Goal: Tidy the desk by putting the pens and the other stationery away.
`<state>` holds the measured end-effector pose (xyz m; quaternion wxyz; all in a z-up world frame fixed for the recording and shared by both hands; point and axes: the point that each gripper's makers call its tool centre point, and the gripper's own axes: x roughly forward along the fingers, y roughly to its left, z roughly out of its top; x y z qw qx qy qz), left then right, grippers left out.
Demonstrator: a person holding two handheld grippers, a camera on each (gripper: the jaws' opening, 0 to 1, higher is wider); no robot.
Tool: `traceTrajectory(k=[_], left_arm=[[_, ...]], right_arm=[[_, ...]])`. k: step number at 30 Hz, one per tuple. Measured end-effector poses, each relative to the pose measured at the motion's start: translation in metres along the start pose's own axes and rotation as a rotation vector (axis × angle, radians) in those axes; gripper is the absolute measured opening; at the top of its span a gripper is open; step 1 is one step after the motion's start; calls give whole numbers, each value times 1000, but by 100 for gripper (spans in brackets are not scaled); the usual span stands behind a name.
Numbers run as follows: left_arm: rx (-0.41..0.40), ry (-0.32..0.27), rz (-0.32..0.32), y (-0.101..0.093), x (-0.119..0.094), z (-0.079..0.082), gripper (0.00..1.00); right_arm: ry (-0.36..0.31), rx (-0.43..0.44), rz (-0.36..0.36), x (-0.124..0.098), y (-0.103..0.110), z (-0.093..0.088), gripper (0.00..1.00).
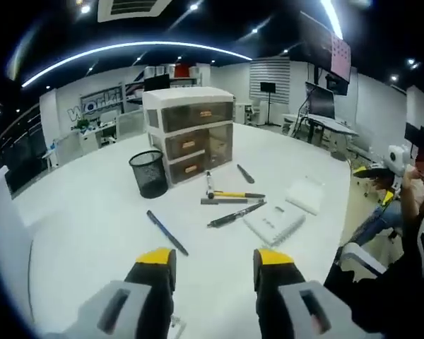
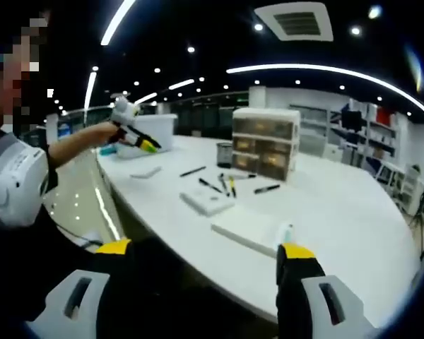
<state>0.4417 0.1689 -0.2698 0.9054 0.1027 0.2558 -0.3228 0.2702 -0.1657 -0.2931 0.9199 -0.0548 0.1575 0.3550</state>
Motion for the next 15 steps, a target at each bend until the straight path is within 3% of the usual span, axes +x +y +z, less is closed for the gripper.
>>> traceTrajectory(k=[8,15], left_arm=[[-14,43,7,6,17,7,35],[-33,155,34,23,36,3,35]], right_arm=[[-10,12,1,-4,0,-2,78],[-18,18,3,-7,1,-2,78]])
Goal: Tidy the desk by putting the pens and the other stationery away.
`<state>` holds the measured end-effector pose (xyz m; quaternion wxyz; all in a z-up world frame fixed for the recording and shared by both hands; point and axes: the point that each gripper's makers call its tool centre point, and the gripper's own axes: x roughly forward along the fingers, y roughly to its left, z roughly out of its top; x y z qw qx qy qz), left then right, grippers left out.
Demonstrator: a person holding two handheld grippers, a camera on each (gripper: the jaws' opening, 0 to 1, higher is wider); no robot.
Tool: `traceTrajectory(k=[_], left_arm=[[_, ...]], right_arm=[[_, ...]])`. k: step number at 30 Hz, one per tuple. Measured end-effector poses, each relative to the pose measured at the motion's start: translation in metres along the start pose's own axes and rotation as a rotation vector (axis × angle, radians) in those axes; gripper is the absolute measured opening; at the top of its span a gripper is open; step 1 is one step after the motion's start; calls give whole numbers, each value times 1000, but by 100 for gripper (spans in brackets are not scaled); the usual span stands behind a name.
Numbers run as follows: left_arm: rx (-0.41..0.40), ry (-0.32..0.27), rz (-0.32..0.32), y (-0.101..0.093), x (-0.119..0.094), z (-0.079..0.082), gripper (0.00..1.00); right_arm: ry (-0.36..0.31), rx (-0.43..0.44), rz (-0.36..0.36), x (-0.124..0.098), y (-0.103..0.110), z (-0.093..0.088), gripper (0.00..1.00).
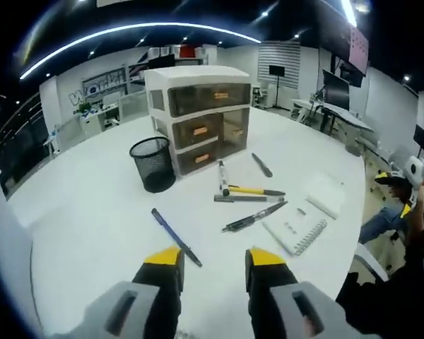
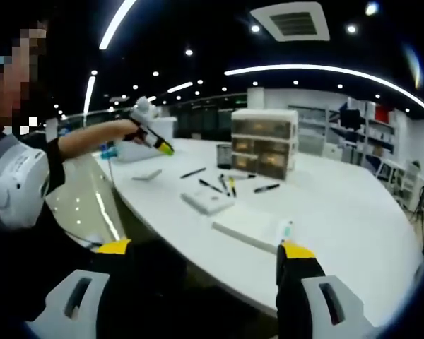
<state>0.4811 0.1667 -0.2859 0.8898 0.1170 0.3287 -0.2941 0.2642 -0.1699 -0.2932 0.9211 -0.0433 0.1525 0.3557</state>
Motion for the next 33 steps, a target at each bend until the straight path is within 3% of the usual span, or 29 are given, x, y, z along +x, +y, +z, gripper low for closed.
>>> traceTrajectory(k=[2,8,20,26,33], left_arm=[[3,16,52,16,5,3,35],[-45,38,62,36,19,12,38],[-89,152,110,57,41,10,50],[-81,229,146,46,50,1,54],[-69,265,163,49,70,1,57]], right_arm=[[-3,4,3,0,1,-1,78],[-6,14,1,-4,-1,-4,78],[-8,25,4,-6,-1,-9,78],[-5,23,8,-4,1,-13,78],[15,-2,4,-4,3,-17,78]])
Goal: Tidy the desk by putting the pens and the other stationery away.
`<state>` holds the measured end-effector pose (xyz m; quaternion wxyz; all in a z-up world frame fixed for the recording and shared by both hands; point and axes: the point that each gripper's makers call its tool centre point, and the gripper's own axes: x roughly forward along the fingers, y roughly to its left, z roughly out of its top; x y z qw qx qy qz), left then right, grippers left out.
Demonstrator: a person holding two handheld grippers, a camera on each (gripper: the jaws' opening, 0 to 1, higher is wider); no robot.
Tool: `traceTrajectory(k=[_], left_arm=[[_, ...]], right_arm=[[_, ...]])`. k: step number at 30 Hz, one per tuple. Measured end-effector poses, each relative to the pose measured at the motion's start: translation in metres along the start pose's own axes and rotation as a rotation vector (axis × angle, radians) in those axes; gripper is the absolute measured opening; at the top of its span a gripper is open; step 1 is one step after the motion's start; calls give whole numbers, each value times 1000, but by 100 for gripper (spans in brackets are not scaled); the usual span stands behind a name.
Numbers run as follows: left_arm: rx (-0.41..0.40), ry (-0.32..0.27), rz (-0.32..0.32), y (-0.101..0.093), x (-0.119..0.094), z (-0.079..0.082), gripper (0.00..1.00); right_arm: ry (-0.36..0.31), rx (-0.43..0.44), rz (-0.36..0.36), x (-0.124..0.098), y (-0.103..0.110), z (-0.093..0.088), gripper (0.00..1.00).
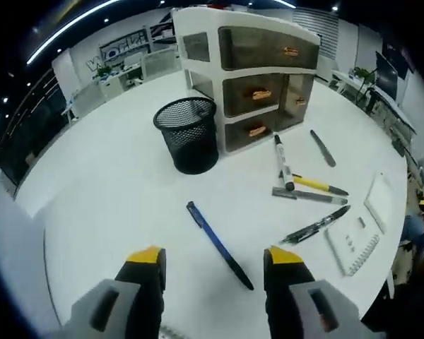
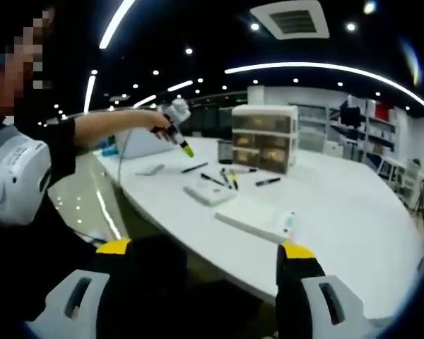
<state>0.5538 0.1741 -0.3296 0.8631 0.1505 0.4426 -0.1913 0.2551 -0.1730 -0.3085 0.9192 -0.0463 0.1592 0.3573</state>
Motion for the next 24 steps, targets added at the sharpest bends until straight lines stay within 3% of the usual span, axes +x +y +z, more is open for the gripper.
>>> traceTrajectory(k=[3,8,24], left_arm=[[5,-4,6,-1,5,1,56],[12,-15,7,-5,10,0,56],[50,-50,-5,1,21,8,62]], right_arm=[[32,-53,1,1,4,-6,78],[44,-62,26,4,12,-9,78],[-3,-38,58,10,15,-1,77]])
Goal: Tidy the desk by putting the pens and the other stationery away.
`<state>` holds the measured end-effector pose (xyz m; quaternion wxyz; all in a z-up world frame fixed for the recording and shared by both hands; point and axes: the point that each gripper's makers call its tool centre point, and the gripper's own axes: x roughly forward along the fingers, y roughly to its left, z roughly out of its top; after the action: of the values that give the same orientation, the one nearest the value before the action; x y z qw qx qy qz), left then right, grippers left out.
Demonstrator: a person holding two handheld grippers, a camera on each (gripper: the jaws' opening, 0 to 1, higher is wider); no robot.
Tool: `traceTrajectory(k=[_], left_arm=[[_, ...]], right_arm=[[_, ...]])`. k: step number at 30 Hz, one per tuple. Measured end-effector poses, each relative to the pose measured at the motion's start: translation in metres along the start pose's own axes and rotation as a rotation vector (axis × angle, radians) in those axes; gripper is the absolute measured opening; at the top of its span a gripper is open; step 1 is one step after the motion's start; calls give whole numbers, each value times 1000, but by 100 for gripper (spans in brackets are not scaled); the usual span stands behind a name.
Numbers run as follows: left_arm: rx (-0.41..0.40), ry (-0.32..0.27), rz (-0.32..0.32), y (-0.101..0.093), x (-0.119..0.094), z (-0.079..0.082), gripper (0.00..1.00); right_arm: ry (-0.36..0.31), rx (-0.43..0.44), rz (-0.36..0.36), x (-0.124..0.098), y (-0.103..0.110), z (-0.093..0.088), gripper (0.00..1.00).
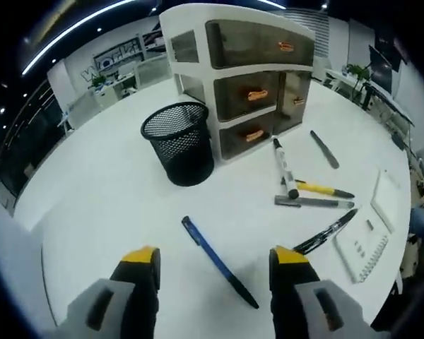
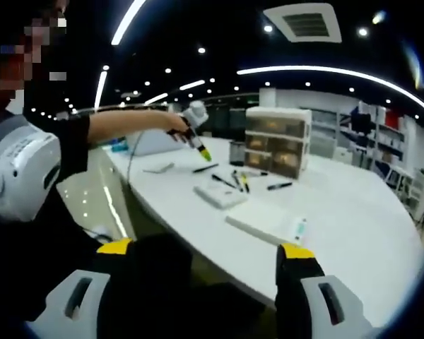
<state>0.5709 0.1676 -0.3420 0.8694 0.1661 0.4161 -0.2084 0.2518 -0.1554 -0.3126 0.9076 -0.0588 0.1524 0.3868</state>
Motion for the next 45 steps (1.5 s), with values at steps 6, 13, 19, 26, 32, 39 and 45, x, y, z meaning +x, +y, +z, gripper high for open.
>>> traceTrajectory(k=[6,13,19,26,32,39,45], left_arm=[[-24,26,-9,1,6,-2,60],[-48,59,-12,-1,11,-6,57],[-60,87,12,1,16,-11,51],[-66,105,3,3,21,-10,42],[-64,135,-8,-3,26,-17,35],[-63,139,-13,1,31,-13,25],[-70,153,-11,-2,33,-20,19]], right_arm=[[1,2,2,-1,1,-2,77],[-6,18,-5,-5,-1,-6,77],[-10,27,-6,-6,1,-8,77],[-14,39,-13,-10,-2,-11,77],[-21,45,-13,-13,-3,-11,77],[-25,51,-18,-16,-5,-11,77],[-28,59,-22,-17,-5,-12,76]])
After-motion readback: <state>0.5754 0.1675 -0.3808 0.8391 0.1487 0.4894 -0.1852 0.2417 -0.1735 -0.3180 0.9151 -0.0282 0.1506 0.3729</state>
